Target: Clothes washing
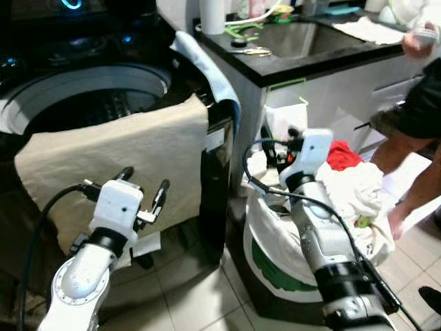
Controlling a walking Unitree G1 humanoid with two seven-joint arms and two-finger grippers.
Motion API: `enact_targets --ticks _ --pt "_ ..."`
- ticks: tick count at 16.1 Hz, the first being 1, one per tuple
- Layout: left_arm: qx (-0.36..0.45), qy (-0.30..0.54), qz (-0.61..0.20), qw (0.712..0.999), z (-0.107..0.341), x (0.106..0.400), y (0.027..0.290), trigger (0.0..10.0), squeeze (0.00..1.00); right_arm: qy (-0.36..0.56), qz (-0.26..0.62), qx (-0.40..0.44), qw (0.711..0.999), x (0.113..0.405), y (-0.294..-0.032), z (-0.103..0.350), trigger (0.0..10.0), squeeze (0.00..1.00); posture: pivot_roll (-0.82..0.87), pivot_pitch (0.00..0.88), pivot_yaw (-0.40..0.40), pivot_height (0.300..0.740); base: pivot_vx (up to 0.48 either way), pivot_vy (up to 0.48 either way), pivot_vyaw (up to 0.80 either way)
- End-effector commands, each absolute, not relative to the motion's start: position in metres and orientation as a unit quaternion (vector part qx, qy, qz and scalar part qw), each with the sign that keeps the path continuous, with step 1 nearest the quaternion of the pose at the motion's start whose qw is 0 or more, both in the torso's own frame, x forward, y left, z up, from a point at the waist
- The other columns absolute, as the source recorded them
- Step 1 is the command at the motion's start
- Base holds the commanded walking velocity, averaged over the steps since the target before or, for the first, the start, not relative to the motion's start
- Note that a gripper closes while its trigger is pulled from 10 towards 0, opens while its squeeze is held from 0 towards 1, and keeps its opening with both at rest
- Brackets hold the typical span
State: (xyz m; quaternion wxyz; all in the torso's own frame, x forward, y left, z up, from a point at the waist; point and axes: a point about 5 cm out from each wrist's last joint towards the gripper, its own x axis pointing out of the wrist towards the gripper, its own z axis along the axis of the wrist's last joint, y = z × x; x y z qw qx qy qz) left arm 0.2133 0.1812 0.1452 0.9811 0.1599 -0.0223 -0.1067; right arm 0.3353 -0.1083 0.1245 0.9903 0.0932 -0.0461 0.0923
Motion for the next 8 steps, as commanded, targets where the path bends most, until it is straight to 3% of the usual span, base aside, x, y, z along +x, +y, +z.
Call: enact_targets --ticks 1,5,8 --pt "0.163 -0.027 -0.11 0.98 0.152 0.209 0.182 10.0 0.0 -0.03 0.08 0.091 0.992 0.342 -0.107 0.118 10.0 0.0 0.3 0.0 0.025 0.74 0.0 0.0 0.0" --pt "0.159 -0.008 -0.117 0.98 0.157 0.187 0.179 10.0 0.0 0.048 0.059 0.077 0.994 0.355 -0.101 0.092 10.0 0.0 0.34 0.0 0.02 0.74 0.0 0.0 0.0" --pt "0.143 0.009 -0.118 0.983 0.157 0.174 0.177 10.0 0.0 0.078 0.063 0.045 0.994 0.357 -0.099 0.084 10.0 0.0 0.33 0.05 0.012 0.74 0.0 0.0 0.0"
